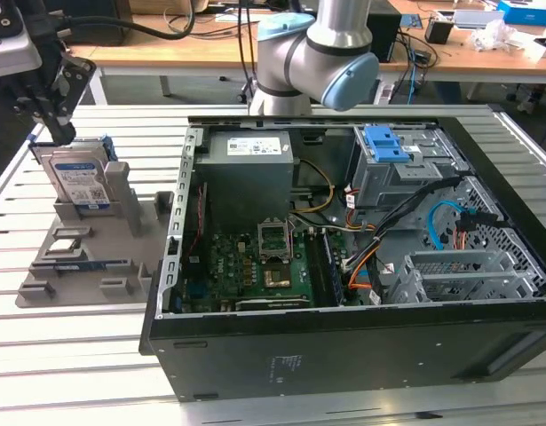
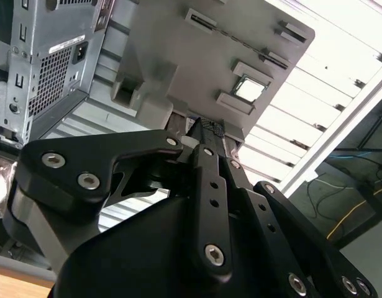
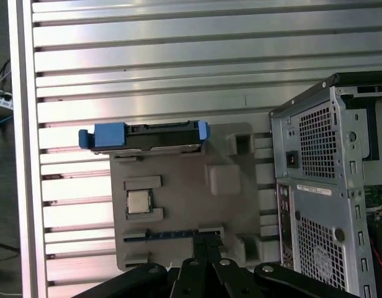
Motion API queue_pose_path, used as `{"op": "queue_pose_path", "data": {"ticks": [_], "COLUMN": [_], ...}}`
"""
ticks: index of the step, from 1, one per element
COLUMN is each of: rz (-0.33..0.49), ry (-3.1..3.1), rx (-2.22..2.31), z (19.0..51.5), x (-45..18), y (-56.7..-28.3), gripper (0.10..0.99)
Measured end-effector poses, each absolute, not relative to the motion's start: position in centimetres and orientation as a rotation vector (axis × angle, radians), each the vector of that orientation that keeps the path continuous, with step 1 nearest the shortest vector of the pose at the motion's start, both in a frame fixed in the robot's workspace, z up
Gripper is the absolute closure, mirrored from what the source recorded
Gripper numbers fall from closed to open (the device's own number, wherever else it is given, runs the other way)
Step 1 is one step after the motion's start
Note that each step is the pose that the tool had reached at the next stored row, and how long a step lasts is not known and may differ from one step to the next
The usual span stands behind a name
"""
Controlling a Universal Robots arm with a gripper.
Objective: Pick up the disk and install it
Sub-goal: 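Reach for the disk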
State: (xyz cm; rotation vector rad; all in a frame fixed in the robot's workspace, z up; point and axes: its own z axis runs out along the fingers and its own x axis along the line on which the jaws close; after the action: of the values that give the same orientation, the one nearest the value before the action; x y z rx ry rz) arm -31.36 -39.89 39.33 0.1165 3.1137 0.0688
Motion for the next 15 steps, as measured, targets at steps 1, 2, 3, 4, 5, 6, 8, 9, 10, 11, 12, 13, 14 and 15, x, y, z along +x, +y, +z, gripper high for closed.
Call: {"op": "queue_pose_path", "data": {"ticks": [1,2,3,4,5,6,8,9,10,11,12,13,14,15], "rz": [0.069,0.069,0.069,0.069,0.069,0.069,0.069,0.069,0.069,0.069,0.069,0.069,0.069,0.069], "ry": [3.114,3.114,3.114,3.114,3.114,3.114,3.114,3.114,3.114,3.114,3.114,3.114,3.114,3.114], "rx": [0.117,0.117,0.117,0.117,0.117,0.117,0.117,0.117,0.116,0.117,0.117,0.117,0.117,0.116], "z": [39.3,39.3,39.3,39.3,39.3,39.3,39.3,39.3,39.3,39.3,39.3,39.3,39.3,39.3], "x": [-31.7,-31.9,-32.0,-32.3,-32.5,-32.7,-33.3,-33.5,-33.7,-33.9,-34.1,-34.3,-34.6,-34.8], "y": [-39.9,-39.9,-39.9,-39.9,-39.9,-39.9,-39.9,-39.9,-39.9,-39.9,-39.9,-39.9,-39.9,-39.9], "gripper": [0.980,0.980,0.980,0.980,0.980,0.980,0.980,0.980,0.980,0.980,0.980,0.980,0.980,0.980]}}
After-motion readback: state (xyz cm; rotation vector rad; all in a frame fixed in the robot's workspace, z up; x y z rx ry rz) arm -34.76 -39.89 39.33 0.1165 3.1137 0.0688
